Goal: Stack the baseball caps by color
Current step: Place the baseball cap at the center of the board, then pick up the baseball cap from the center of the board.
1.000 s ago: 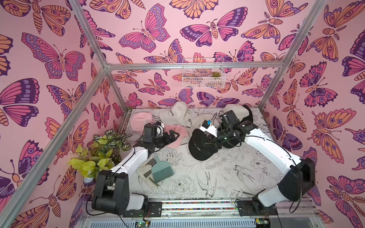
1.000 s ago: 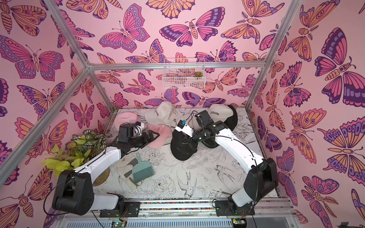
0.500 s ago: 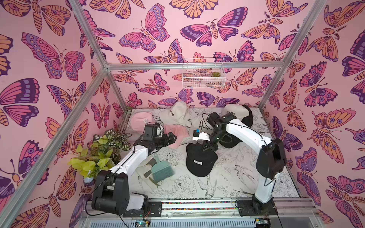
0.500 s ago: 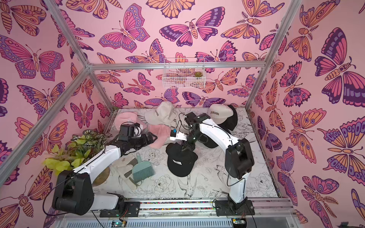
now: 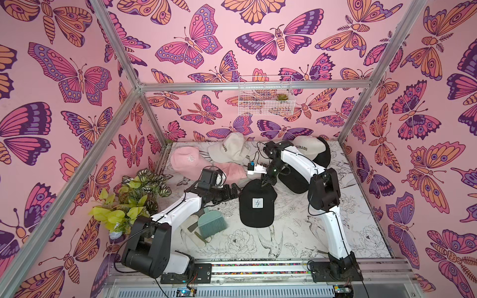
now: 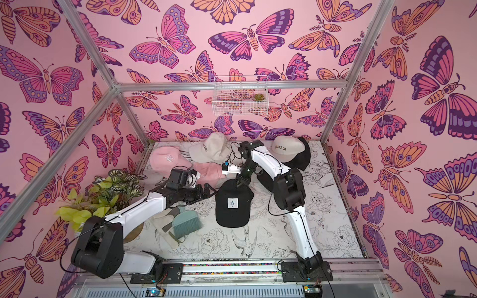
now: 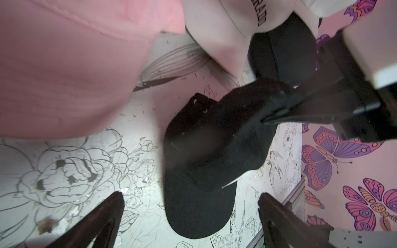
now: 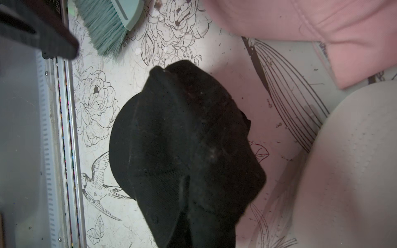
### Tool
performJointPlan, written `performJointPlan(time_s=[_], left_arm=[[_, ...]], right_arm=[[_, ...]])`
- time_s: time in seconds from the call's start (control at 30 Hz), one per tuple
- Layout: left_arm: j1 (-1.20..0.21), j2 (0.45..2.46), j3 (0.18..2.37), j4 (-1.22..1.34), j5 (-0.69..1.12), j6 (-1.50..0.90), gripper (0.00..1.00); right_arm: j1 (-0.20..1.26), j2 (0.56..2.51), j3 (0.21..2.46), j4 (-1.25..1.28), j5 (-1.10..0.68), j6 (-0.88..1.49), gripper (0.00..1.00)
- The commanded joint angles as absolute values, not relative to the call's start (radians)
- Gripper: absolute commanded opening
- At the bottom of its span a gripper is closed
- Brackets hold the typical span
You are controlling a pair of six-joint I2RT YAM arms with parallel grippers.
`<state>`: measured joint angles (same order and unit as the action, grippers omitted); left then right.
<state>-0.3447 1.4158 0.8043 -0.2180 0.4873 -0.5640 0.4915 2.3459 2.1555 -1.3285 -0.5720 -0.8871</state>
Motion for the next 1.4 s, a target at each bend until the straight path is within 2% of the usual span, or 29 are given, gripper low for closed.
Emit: performJointPlan(time_s=[0.0, 0.03, 0.07, 0.2, 0.23, 0.37, 0.6, 0.73, 0.9, 1.0, 1.17, 1.37], left_arm=[[-0.364, 1.414, 0.772, -0.231, 0.524, -0.580, 1.00], [-0.367, 1.414, 0.765, -0.217, 0.536, -0.586, 1.00], [-0.368, 1.415, 0.755, -0.205, 0.552, -0.596, 1.00], [-0.378, 1.418, 0.731, -0.172, 0.583, -0.619, 1.00], [-0.384, 1.413, 0.724, -0.167, 0.581, -0.618, 1.00], [-0.402, 1.407, 0.715, -0.147, 0.572, -0.615, 1.00], [-0.413, 1.403, 0.737, -0.124, 0.482, -0.655, 1.00], [-0.413, 1.426, 0.769, -0.112, 0.478, -0.690, 1.00], [-0.410, 1.448, 0.800, -0.111, 0.454, -0.733, 1.00], [-0.411, 1.462, 0.823, -0.088, 0.512, -0.740, 1.00], [-0.416, 1.445, 0.821, -0.049, 0.498, -0.751, 1.00], [-0.422, 1.435, 0.816, -0.028, 0.477, -0.785, 1.00]], right_arm=[[0.493, 2.347, 2.191, -1.338, -0.544, -0.866, 0.29], [0.493, 2.339, 2.191, -1.315, -0.537, -0.843, 0.47], [0.494, 2.327, 2.186, -1.278, -0.524, -0.803, 0.55], [0.479, 2.223, 2.085, -1.062, -0.426, -0.585, 0.69], [0.465, 2.183, 2.039, -0.994, -0.416, -0.519, 0.99], [0.387, 1.993, 1.790, -0.712, -0.414, -0.226, 0.99], [0.195, 1.582, 1.142, -0.073, -0.382, 0.293, 0.99], [0.095, 1.458, 0.976, -0.073, -0.275, 0.455, 1.00], [-0.050, 1.410, 0.861, -0.064, -0.333, 0.632, 0.98], [-0.111, 1.405, 0.824, -0.034, -0.345, 0.609, 0.98], [-0.212, 1.489, 0.808, 0.113, -0.495, 0.576, 1.00], [-0.257, 1.628, 0.870, 0.106, -0.398, 0.511, 0.99]])
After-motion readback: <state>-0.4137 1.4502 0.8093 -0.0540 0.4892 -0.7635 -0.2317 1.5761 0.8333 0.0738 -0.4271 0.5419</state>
